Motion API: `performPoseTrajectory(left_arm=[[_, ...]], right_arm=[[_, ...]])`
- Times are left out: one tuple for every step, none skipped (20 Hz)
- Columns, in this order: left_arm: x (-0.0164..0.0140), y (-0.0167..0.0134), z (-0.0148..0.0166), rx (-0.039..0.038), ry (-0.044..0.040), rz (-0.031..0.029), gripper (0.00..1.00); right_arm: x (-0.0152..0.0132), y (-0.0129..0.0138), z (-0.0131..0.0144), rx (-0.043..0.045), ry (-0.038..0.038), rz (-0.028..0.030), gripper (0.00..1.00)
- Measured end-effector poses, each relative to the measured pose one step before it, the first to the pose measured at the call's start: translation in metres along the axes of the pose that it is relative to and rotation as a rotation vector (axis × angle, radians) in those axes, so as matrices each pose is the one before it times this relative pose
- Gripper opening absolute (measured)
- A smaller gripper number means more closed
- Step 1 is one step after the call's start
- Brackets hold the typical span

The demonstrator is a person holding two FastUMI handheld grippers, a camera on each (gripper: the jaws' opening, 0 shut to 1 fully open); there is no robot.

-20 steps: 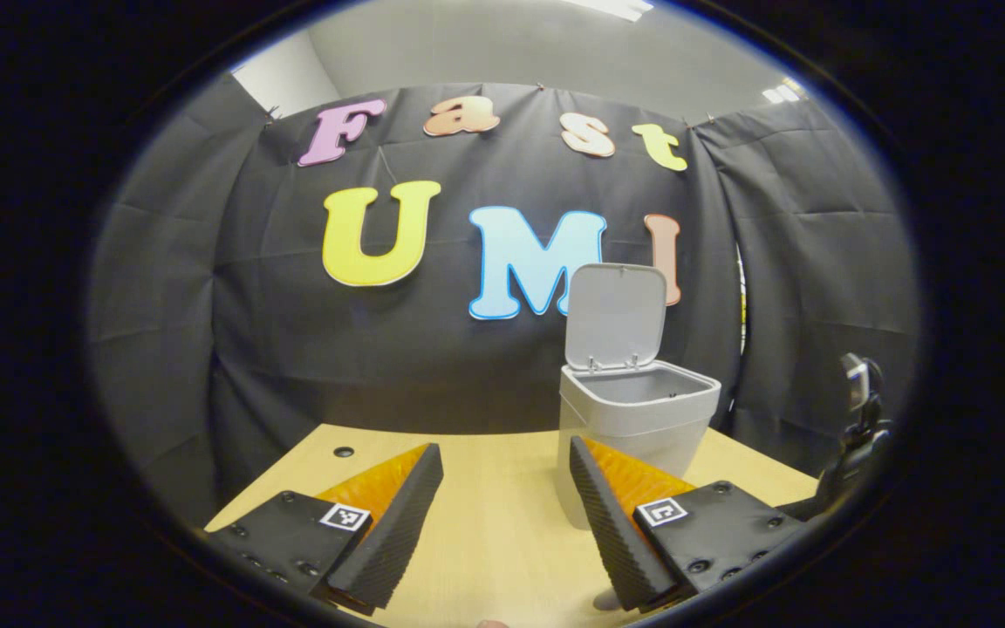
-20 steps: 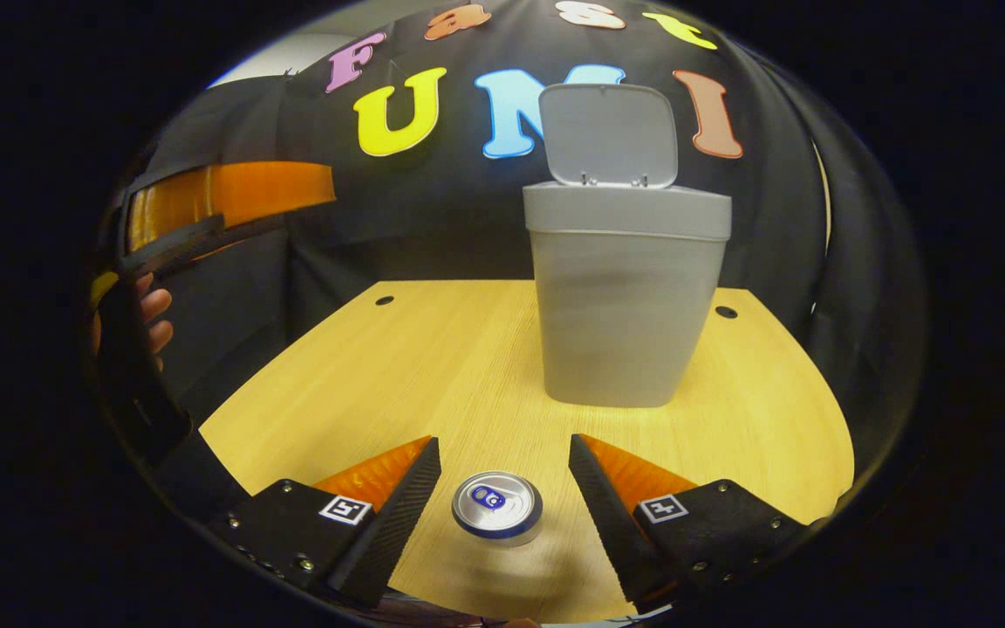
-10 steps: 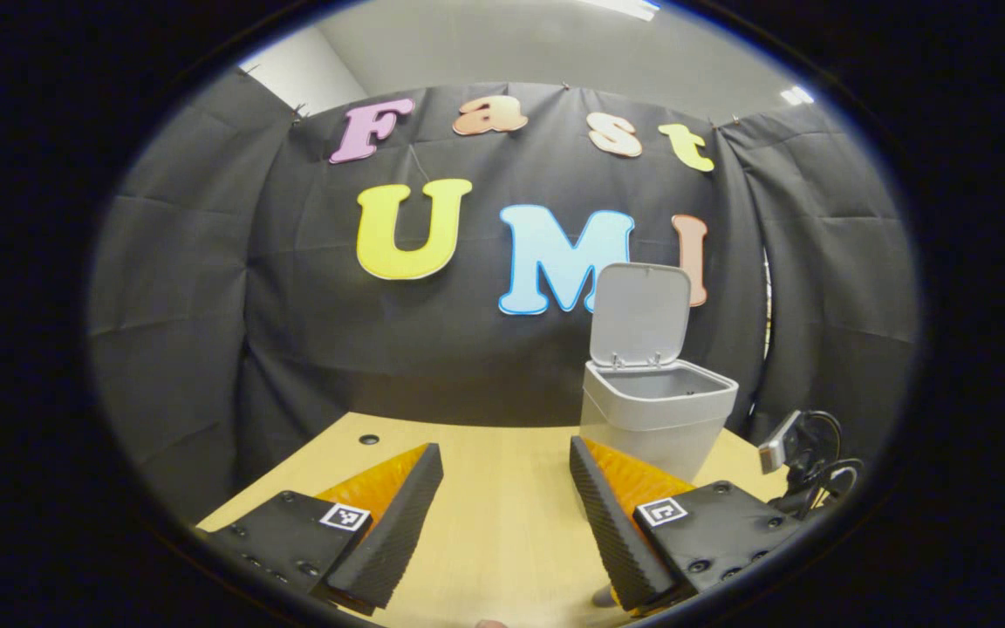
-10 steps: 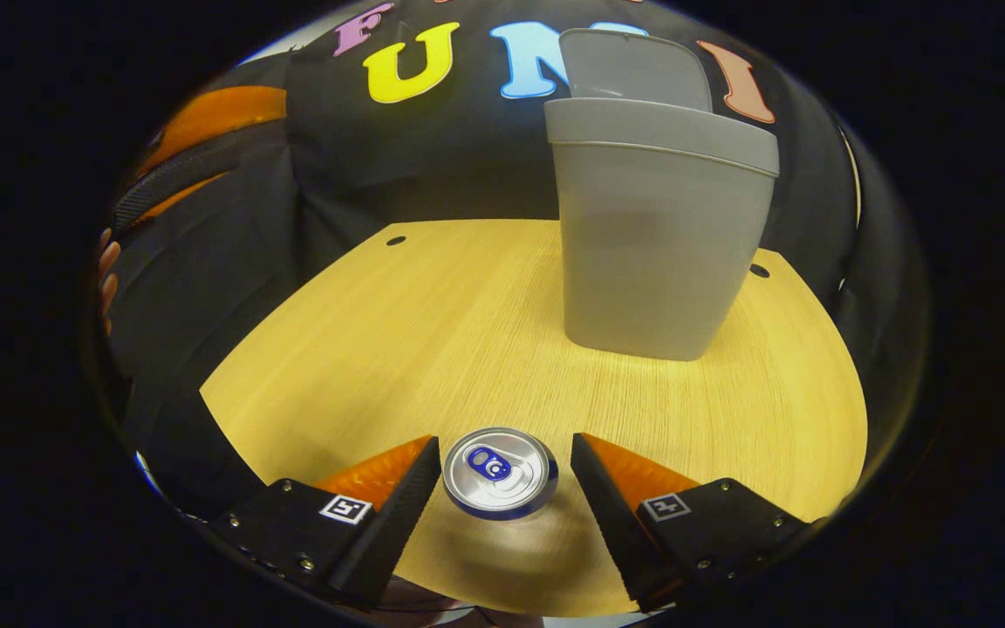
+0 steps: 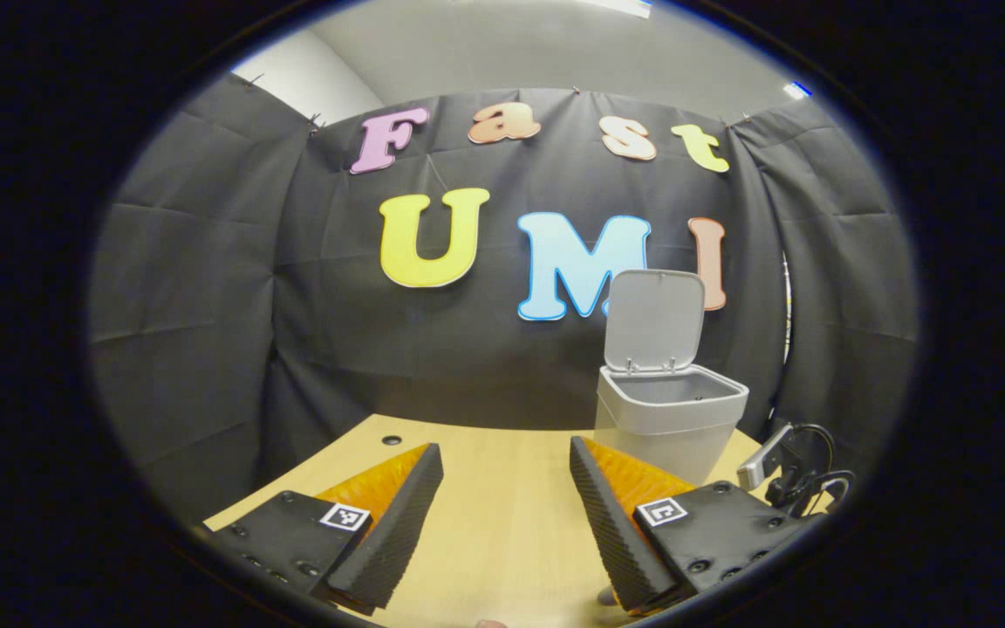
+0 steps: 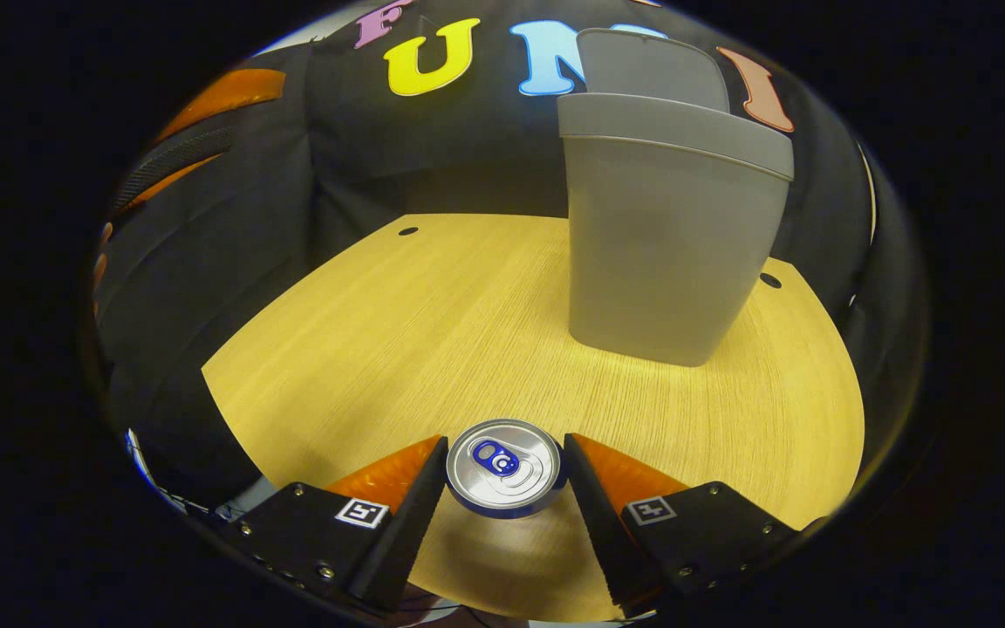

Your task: Press the lid of the desktop garbage bin to open it, pick up the crumpled paper on the desktop and throw it into the bin, then pick up the pop can on the desktop and drop it into the bin, and finally close the garbage bin lid.

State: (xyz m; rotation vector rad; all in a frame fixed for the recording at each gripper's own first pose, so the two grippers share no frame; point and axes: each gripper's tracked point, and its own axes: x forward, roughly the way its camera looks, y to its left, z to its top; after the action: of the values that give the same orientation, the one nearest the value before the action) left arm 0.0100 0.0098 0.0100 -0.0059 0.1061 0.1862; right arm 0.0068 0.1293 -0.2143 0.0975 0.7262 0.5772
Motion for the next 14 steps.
performPoseTrajectory(left_arm=[[-0.00062, -0.0013, 0.0003, 0.00344, -0.00287, 0.00583, 0.96], [0.00001, -0.00185, 0.00046, 0.00546, -0.00282, 0.00426, 0.96], [0.00065, -0.00099, 0.00168, 0.00447, -0.00733, 0.00033, 0.96], [0.00156, -0.00212, 0.00148, 0.00458, -0.00464, -0.00284, 0.96], [0.00072, -0.00212, 0.00195, 0.00222, -0.00745, -0.00505, 0.96], [0.00083, -0.00129, 0.00218, 0.00128, -0.00827, -0.00662, 0.96], [0.00128, -0.00129, 0.00246, 0.00414, -0.00537, -0.00771, 0.96], [0.00241, -0.00142, 0.00249, 0.00524, -0.00717, -0.00917, 0.96], [0.00299, -0.00053, 0.0028, 0.00611, -0.00611, -0.01204, 0.96], [0.00255, -0.00022, 0.00193, 0.00608, -0.00431, -0.01062, 0.96], [0.00331, 0.00121, 0.00286, 0.00254, -0.00807, -0.00887, 0.96], [0.00244, 0.00202, 0.00231, -0.00104, -0.0047, -0.00513, 0.96], [0.00235, 0.00326, 0.00054, -0.00504, -0.00317, -0.00235, 0.96], [0.00219, 0.00176, -0.0004, -0.00847, 0.00064, -0.00416, 0.96]], right_arm=[[-0.00506, -0.00234, 0.00522, -0.00872, -0.01124, 0.00665, 0.84], [-0.00461, -0.00152, 0.0068, -0.00345, -0.01794, 0.00626, 0.84], [-0.00568, -0.00202, 0.01008, 0.00248, -0.02203, 0.00627, 0.84], [-0.00447, -0.00217, 0.00872, 0.0026, -0.02148, 0.00194, 0.83], [-0.00718, -0.00287, 0.01163, 0.00163, -0.02175, -0.00478, 0.83], [-0.00681, -0.00115, 0.01387, 0.00447, -0.02785, -0.00441, 0.84], [-0.0062, -0.00134, 0.01576, 0.00845, -0.03303, -0.00438, 0.84], [-0.00436, -0.00094, 0.01501, 0.00844, -0.03282, -0.00393, 0.83], [-0.00481, -0.00147, 0.01636, 0.00864, -0.03103, -0.00827, 0.83], [-0.00569, 0.00033, 0.01587, 0.01073, -0.03477, -0.00498, 0.83], [-0.00326, 0.00009, 0.01841, 0.01237, -0.03814, -0.00312, 0.83], [-0.00145, -0.00032, 0.01599, 0.01007, -0.03392, -0.00215, 0.83], [-0.00075, 0.00085, 0.01622, 0.0095, -0.03213, 0.00055, 0.83], [0.0002, 0.00069, 0.01657, 0.01301, -0.03215, 0.0027, 0.83]])
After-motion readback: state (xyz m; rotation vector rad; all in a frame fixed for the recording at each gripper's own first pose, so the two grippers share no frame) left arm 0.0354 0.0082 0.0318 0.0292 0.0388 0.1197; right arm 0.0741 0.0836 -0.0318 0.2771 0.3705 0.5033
